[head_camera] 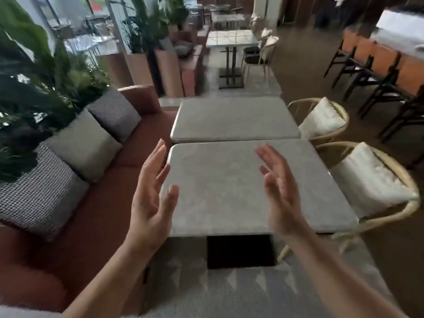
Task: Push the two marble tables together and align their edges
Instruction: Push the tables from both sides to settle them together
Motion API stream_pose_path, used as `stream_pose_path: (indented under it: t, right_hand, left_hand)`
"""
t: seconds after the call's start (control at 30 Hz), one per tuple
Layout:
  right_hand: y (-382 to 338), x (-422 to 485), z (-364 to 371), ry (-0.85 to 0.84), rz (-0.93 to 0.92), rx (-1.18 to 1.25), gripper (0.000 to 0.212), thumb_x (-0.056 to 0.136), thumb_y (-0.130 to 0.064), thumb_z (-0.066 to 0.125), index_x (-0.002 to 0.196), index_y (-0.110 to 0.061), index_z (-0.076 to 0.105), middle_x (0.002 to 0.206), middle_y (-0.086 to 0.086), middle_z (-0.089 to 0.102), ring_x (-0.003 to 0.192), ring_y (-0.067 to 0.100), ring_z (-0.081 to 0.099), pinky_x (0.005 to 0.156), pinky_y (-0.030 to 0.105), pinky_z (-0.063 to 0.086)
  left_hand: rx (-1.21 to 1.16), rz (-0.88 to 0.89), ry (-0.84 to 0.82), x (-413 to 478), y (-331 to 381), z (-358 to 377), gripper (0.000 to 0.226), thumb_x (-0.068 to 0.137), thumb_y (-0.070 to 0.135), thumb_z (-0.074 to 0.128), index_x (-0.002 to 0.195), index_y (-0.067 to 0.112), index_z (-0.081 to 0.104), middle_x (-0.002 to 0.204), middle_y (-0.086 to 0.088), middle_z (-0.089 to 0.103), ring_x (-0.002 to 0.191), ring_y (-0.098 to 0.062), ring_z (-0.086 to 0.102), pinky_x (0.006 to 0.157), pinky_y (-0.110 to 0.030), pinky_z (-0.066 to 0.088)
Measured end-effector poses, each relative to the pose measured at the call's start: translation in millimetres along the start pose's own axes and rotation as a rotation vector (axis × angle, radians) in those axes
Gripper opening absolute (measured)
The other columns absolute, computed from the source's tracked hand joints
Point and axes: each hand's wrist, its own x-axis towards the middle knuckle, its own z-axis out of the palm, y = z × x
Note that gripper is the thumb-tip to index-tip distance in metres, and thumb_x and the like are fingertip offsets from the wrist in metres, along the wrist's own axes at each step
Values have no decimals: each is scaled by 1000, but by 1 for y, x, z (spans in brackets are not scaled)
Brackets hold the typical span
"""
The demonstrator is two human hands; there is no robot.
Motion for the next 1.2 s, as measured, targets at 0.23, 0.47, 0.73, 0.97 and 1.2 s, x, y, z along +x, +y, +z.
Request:
stream_pose_path:
  t: [0.23,0.47,0.73,0.97,1.2]
  right_hand:
    - [-14,11,33,92,-4,-75,89,94,-83,47,157,-20,39,162,1,50,154,8,45,128,49,35]
    - [53,14,30,31,63,-172,77,94,-85,45,154,-38,36,164,1,48,155,11,43,128,36,33]
    - [234,-11,30,-244,419,-322,100,80,-98,46,162,-43,27,170,-11,38,156,3,33,129,36,30]
    - [373,-37,30,-742,348,-1023,119,69,-108,5,167,-43,-10,179,-5,-15,164,34,-22,129,66,-12]
    - [415,-62,30,-817,278,-1258,110,74,-107,5,162,-46,-20,175,6,-29,155,43,-37,117,72,-31]
  left_hand:
    - [-75,-3,-52,29,-35,-32,66,104,58,55,158,24,37,170,1,37,159,-23,34,123,-39,38]
    - [13,-95,-90,16,-104,-14,59,102,58,58,156,42,39,169,6,38,158,-21,36,122,-40,40]
    - [458,-413,-267,-63,-259,20,83,87,64,63,157,28,35,168,8,32,159,-14,30,125,-47,36]
    - [848,-477,-759,-105,-362,37,114,71,98,38,160,48,-15,172,14,-23,160,-13,-24,129,-38,-5]
    - [1107,-381,-1044,-126,-416,32,122,66,102,27,154,46,-36,170,0,-36,157,-29,-37,128,-58,-17]
